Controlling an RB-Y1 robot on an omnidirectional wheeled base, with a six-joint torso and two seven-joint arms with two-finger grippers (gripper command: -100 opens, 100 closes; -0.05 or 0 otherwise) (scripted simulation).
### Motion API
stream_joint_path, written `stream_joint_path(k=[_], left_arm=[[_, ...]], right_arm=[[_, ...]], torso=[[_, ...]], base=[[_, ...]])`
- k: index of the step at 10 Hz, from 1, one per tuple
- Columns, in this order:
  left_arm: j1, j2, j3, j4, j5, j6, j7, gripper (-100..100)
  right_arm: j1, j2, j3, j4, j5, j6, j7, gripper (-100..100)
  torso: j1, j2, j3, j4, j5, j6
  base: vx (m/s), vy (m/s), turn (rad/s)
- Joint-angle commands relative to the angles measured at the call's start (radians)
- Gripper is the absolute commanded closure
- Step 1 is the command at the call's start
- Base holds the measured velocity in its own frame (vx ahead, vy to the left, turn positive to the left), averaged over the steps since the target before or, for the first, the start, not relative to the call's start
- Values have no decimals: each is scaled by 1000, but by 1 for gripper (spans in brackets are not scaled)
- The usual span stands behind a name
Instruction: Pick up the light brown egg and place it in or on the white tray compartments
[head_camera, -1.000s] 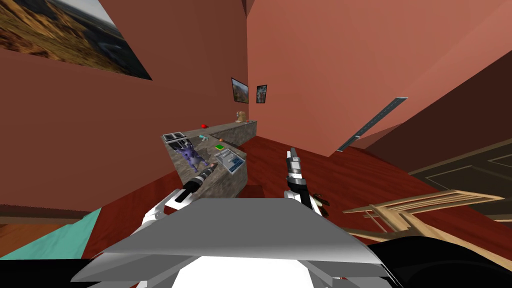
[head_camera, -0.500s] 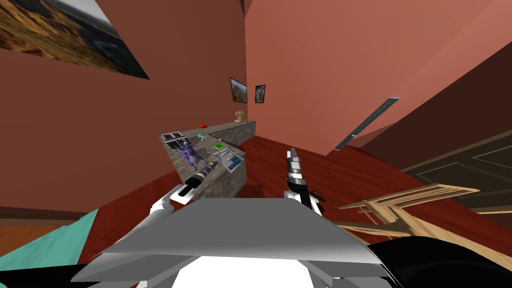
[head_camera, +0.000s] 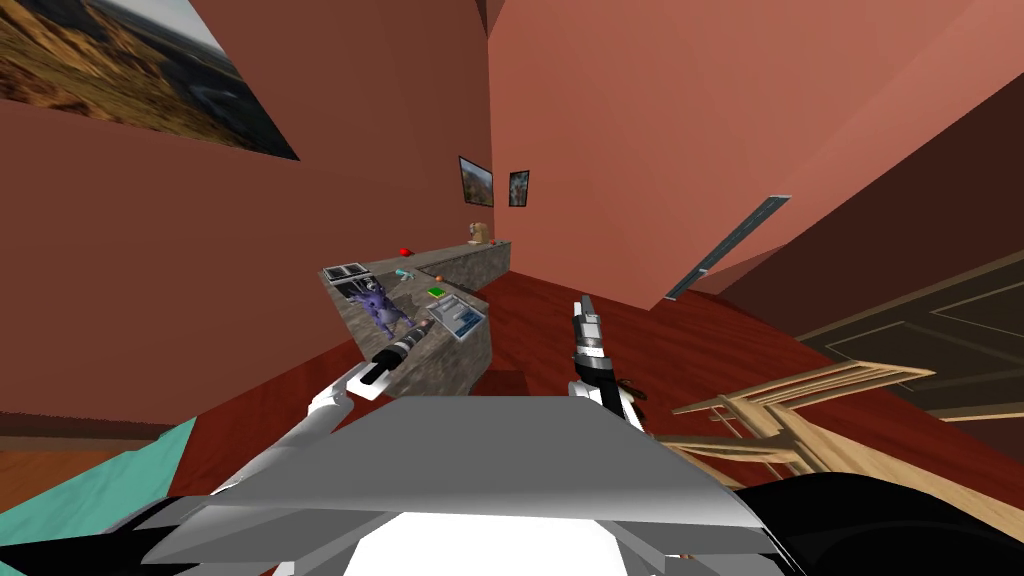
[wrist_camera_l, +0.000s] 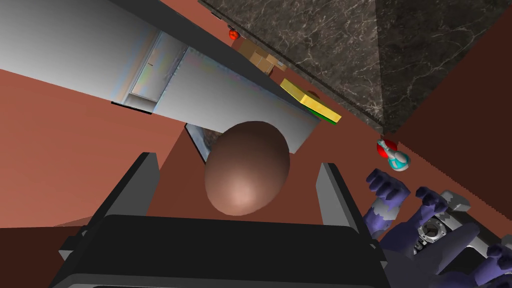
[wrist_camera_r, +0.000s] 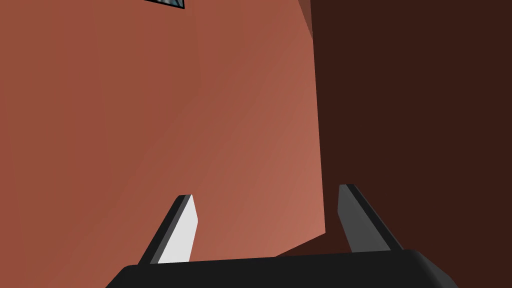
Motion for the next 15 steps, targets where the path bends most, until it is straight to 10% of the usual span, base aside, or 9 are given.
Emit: stream_joint_path(k=[1,15], left_arm=[[-50,10,-6,50,0,-35,7,-100],[-282,50,-29,431,3,-133,36,-100]], right_arm=[[0,0,0,0,0,0,0,0],[0,0,0,0,0,0,0,0]], torso=[[0,0,0,0,0,0],[-2,2,1,0,0,0]], base=[[-49,-34,-44],[-35,-23,-17]])
